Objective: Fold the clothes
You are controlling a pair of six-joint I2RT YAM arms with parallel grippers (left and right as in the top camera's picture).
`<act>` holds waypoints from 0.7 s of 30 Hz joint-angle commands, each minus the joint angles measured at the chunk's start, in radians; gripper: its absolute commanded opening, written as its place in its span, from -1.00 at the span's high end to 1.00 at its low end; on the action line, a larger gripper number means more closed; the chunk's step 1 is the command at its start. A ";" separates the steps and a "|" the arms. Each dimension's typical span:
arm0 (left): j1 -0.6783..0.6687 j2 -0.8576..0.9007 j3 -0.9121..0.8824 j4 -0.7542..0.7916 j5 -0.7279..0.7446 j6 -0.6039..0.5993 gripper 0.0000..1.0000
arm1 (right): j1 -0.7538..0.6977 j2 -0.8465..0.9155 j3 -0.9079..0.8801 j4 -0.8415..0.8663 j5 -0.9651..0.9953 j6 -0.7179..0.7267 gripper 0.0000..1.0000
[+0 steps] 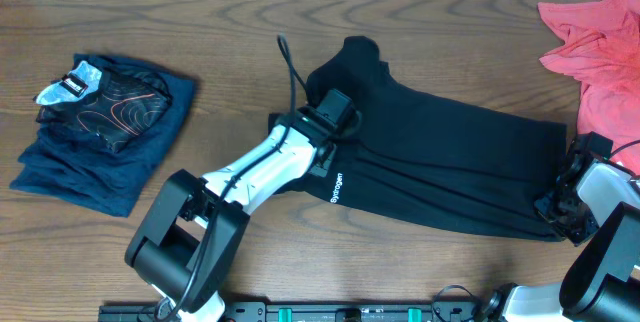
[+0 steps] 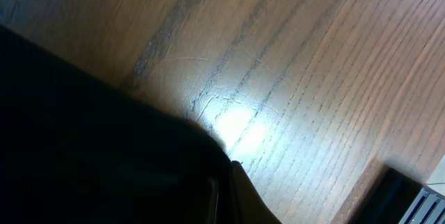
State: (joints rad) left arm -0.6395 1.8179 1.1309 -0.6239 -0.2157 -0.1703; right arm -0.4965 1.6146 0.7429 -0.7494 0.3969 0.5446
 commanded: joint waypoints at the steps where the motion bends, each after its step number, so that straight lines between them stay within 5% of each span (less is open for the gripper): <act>1: -0.019 -0.023 -0.003 -0.013 -0.001 -0.011 0.01 | -0.011 0.022 -0.017 0.021 -0.039 0.008 0.89; 12: 0.155 -0.158 -0.002 -0.041 -0.046 -0.200 -0.09 | -0.011 0.022 -0.017 0.024 -0.039 0.007 0.89; 21: 0.280 -0.129 -0.076 -0.041 0.252 -0.229 0.22 | -0.011 0.022 -0.017 0.026 -0.039 0.007 0.88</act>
State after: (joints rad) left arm -0.3553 1.6630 1.1034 -0.6609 -0.0708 -0.3756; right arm -0.4984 1.6146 0.7429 -0.7456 0.3969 0.5446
